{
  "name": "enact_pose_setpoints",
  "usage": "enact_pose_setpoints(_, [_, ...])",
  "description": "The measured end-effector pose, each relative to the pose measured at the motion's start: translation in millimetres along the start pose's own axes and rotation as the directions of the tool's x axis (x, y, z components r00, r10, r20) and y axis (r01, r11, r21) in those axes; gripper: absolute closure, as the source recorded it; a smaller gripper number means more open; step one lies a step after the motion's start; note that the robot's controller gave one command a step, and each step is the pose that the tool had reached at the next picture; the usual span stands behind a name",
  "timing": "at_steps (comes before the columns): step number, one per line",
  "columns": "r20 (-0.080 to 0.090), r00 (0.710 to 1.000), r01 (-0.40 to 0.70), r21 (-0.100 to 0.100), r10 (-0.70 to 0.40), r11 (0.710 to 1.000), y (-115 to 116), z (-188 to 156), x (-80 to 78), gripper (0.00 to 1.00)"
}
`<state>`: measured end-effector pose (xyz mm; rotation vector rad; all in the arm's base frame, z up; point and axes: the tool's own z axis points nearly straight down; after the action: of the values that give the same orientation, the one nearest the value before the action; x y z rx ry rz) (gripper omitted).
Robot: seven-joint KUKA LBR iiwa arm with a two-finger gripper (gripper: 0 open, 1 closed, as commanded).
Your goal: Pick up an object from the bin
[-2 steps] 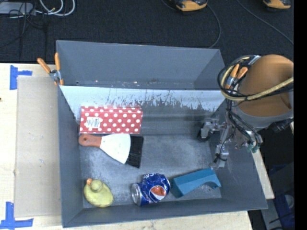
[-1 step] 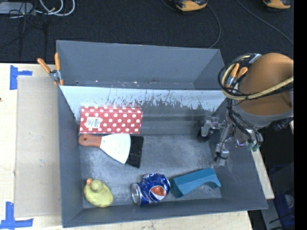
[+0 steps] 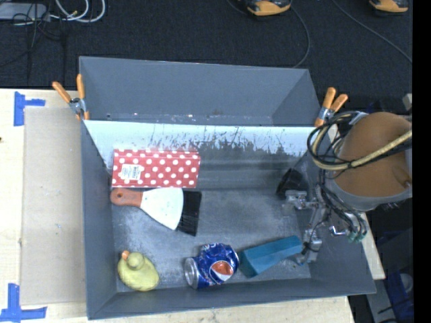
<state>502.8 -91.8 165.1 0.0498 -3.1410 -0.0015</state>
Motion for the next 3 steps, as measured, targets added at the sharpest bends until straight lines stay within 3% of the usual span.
enact_pose_setpoints(1, [-0.011,1.000,0.010,-0.001,-0.010,1.000,-2,20,19.2,0.00])
enact_pose_setpoints(2, [-0.008,0.977,0.215,-0.003,-0.215,0.977,-10,12,13.2,0.00])
enact_pose_setpoints(3, [-0.003,0.964,0.266,-0.002,-0.266,0.964,-11,41,-5.9,0.00])
